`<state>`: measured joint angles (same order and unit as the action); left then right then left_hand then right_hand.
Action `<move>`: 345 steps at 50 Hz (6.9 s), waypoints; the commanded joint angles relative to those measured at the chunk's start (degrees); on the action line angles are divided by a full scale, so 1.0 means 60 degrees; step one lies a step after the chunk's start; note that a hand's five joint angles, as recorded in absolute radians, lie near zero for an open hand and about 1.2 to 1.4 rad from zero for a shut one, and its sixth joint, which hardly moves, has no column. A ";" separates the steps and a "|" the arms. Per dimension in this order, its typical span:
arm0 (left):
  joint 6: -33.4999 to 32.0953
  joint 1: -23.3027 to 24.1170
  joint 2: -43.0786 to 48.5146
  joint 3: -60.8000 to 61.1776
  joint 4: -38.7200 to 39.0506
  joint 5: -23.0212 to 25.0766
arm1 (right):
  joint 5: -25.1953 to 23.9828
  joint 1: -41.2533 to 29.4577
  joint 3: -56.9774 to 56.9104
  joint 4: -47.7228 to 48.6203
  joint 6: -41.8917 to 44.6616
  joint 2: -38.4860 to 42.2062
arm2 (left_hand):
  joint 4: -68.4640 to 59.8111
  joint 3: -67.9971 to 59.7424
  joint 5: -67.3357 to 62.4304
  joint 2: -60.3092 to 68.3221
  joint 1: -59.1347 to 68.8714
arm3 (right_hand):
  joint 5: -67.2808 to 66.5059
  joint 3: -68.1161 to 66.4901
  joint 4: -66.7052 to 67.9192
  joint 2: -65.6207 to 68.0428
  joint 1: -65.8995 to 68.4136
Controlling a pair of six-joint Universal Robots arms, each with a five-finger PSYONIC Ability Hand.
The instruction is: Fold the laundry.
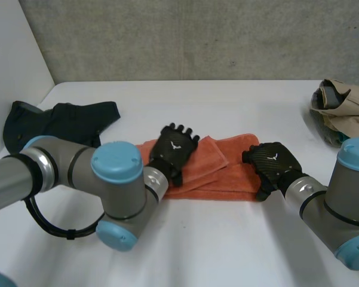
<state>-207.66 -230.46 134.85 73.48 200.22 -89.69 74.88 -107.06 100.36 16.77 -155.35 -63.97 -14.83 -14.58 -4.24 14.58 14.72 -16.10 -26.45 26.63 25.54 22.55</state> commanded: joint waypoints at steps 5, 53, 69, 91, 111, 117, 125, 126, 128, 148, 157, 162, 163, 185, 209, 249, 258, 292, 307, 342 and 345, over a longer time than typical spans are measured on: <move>-0.0619 -0.1317 0.0275 -0.1188 0.0409 -0.2558 | 0.0015 -0.0028 0.0031 0.0033 0.0008 0.0012 | -0.0913 -0.0954 -0.1012 0.0956 0.0931 | -0.1114 -0.1056 0.1026 0.1208 0.1707; -0.1967 -0.1142 0.0951 -0.1599 0.0511 -0.2396 | 0.0044 -0.0072 0.0280 0.0589 0.0213 0.0012 | -0.0717 -0.0758 -0.0816 0.0760 0.0735 | -0.4451 -0.4393 0.4362 0.4545 0.5044; -0.1220 -0.0512 -0.1424 0.0585 0.0453 -0.2205 | 0.0161 0.0104 0.0469 0.0399 0.1735 -0.0061 | -0.0212 -0.0253 -0.0311 0.0255 0.0231 | -0.8983 -0.8925 0.8894 0.9077 0.9576; -0.0209 -0.1185 -0.4266 0.3222 0.0453 -0.2117 | -0.0975 -0.1253 -0.0304 -0.0070 0.6511 -0.1688 | 0.0181 0.0140 0.0082 -0.0138 -0.0163 | -0.8983 -0.8925 0.8894 0.9077 0.9576; 0.0200 -0.1084 -0.4354 0.2770 0.0540 -0.2117 | -0.0805 -0.3560 -0.1714 0.0193 0.2485 0.0119 | 0.0517 0.0476 0.0418 -0.0475 -0.0499 | 0.2684 0.2742 -0.2772 -0.2590 -0.2091; 0.0538 -0.0717 -0.4150 0.2154 0.0526 -0.2117 | -0.0572 -0.2374 -0.1376 0.0092 -0.2213 -0.1686 | 0.0517 0.0476 0.0418 -0.0475 -0.0499 | 0.2684 0.2742 -0.2772 -0.2590 -0.2091; 0.0597 -0.0116 -0.3812 0.2080 0.0526 -0.2117 | -0.0542 -0.0263 -0.1653 -0.1679 -0.2235 -0.1250 | 0.0461 0.0420 0.0362 -0.0418 -0.0443 | 0.1915 0.1973 -0.2003 -0.1821 -0.1322; 0.0611 -0.0116 -0.3798 0.2094 0.0526 -0.2117 | -0.0498 -0.0262 -0.1784 -0.1884 -0.2030 -0.1074 | 0.0461 0.0420 0.0362 -0.0418 -0.0443 | 0.1747 0.1804 -0.1835 -0.1652 -0.1154; 0.0612 -0.0116 -0.3739 0.2109 0.0526 -0.2117 | -0.0469 -0.0291 -0.2193 -0.2468 -0.1693 -0.0548 | 0.0461 0.0420 0.0362 -0.0418 -0.0443 | 0.0854 0.0912 -0.0942 -0.0760 -0.0261; 0.0626 -0.0072 -0.3666 0.2373 0.0511 -0.2117 | -0.0278 -0.1331 -0.3851 -0.2970 -0.1896 0.1286 | 0.0433 0.0392 0.0334 -0.0390 -0.0415 | -0.0666 -0.0608 0.0578 0.0760 0.1259; 0.0626 -0.0087 -0.3710 0.2593 0.0526 -0.2102 | 0.0044 -0.1493 -0.4290 -0.2970 -0.1882 0.1828 | 0.0405 0.0364 0.0306 -0.0362 -0.0387 | -0.1281 -0.1224 0.1193 0.1376 0.1875; 0.0626 -0.0087 -0.3753 0.2665 0.0526 -0.2102 | 0.0248 -0.1580 -0.4656 -0.2941 -0.1867 0.2135 | 0.0405 0.0364 0.0306 -0.0362 -0.0387 | -0.6002 -0.5945 0.5914 0.6096 0.6595; 0.0626 -0.0087 -0.3768 0.2695 0.0526 -0.2102 | 0.0307 -0.1595 -0.4686 -0.2941 -0.1838 0.2150 | 0.0405 0.0364 0.0306 -0.0362 -0.0387 | -0.7131 -0.7073 0.7043 0.7225 0.7724; 0.0626 -0.0878 -0.4823 0.3501 0.0540 -0.2161 | -0.1596 -0.3675 -0.3822 -0.1593 0.0710 0.1666 | 0.0405 0.0364 0.0306 -0.0362 -0.0387 | -0.8983 -0.8925 0.8894 0.9077 0.9576; 0.1560 0.0131 -0.3669 0.1571 0.1215 -0.1899 | 0.1568 -0.2168 -0.3631 -0.3217 -0.2467 -0.0340 | 0.0377 0.0336 0.0278 -0.0334 -0.0359 | 0.2684 0.2742 -0.2772 -0.2590 -0.2091; 0.1842 0.0558 -0.2243 0.0058 -0.2463 -0.1517 | 0.1011 -0.1991 -0.4951 -0.3865 -0.1472 0.1200 | 0.0489 0.0448 0.0390 -0.0446 -0.0471 | 0.2684 0.2742 -0.2772 -0.2590 -0.2091; 0.1813 0.0002 -0.4587 0.0790 -0.2330 0.0385 | 0.1450 -0.2151 -0.1924 -0.1963 -0.1252 -0.0864 | 0.0349 0.0308 0.0250 -0.0307 -0.0331 | 0.2684 0.2742 -0.2772 -0.2590 -0.2091; 0.1871 -0.0526 -0.5878 0.1641 -0.3136 0.4504 | 0.1363 -0.3485 -0.0818 0.2406 0.0741 0.1608 | 0.0265 0.0224 0.0166 -0.0222 -0.0247 | -0.1926 -0.1868 0.1838 0.2020 0.2519; 0.1871 -0.0556 -0.5878 0.1641 -0.3136 0.4504 | 0.1289 -0.3441 -0.2122 0.2230 0.0623 0.2487 | 0.0265 0.0224 0.0166 -0.0222 -0.0247 | -0.6358 -0.6300 0.6270 0.6452 0.6951; 0.1871 -0.0599 -0.5863 0.1641 -0.3107 0.4446 | 0.1099 -0.3045 -0.3147 0.0384 -0.0066 0.2941 | 0.0237 0.0196 0.0138 -0.0194 -0.0219 | -0.4161 -0.4104 0.4073 0.4256 0.4755; 0.1871 -0.0614 -0.5863 0.1626 -0.3107 0.4446 | 0.1128 -0.3002 -0.3367 0.0399 -0.0095 0.2971 | 0.0237 0.0196 0.0138 -0.0194 -0.0219 | -0.7445 -0.7387 0.7357 0.7539 0.8038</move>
<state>-196.43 -234.07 99.67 83.30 181.58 -63.02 81.41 -125.33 82.76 19.06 -155.85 -47.19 -12.77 -13.39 -2.82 13.09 13.57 -20.89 -46.62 47.04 47.04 35.33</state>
